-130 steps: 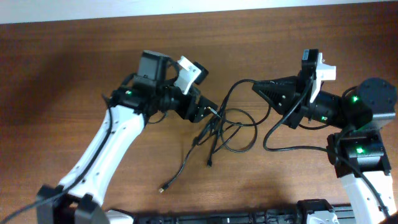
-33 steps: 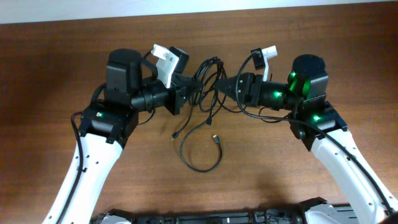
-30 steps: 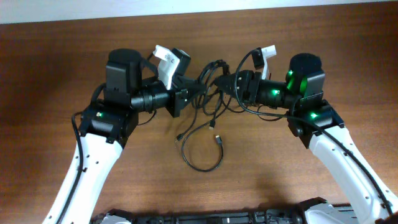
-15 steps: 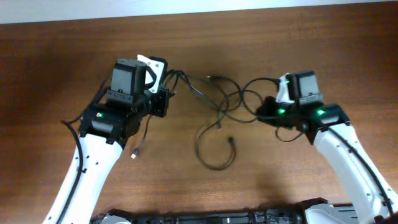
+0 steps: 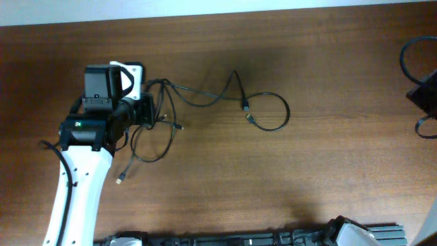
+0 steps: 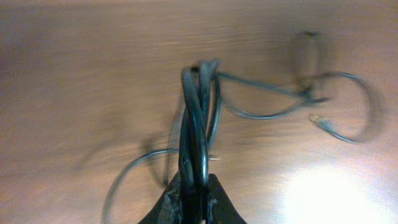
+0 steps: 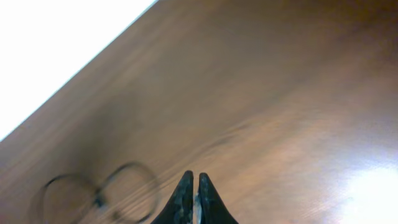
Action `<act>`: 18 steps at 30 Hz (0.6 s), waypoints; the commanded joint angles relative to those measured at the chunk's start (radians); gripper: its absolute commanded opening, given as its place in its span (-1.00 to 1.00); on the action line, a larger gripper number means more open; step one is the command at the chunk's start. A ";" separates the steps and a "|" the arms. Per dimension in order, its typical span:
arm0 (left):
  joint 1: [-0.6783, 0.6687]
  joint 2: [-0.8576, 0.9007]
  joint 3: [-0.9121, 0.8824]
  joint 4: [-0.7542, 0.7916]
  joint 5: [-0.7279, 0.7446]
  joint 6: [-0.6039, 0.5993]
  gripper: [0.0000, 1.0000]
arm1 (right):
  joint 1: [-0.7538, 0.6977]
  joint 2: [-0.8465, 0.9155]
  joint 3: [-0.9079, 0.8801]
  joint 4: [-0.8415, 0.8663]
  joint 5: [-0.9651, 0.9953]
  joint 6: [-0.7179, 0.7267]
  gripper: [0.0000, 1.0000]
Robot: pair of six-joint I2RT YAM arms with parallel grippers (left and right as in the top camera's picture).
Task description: Untangle cables
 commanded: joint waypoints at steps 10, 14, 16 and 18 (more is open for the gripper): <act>-0.216 0.085 0.006 0.041 0.507 0.300 -0.57 | 0.674 0.295 -0.006 -0.167 -0.624 -0.343 0.06; -0.216 0.085 0.005 0.045 0.494 0.300 -0.57 | 0.770 0.434 -0.007 -0.161 -0.590 -0.330 0.09; -0.216 0.101 -0.003 0.042 0.388 0.300 -0.44 | 0.780 0.476 -0.010 -0.160 -0.449 -0.239 0.10; -0.216 0.166 -0.003 0.064 0.262 0.288 -0.30 | 0.780 0.486 -0.010 -0.163 -0.219 -0.089 0.11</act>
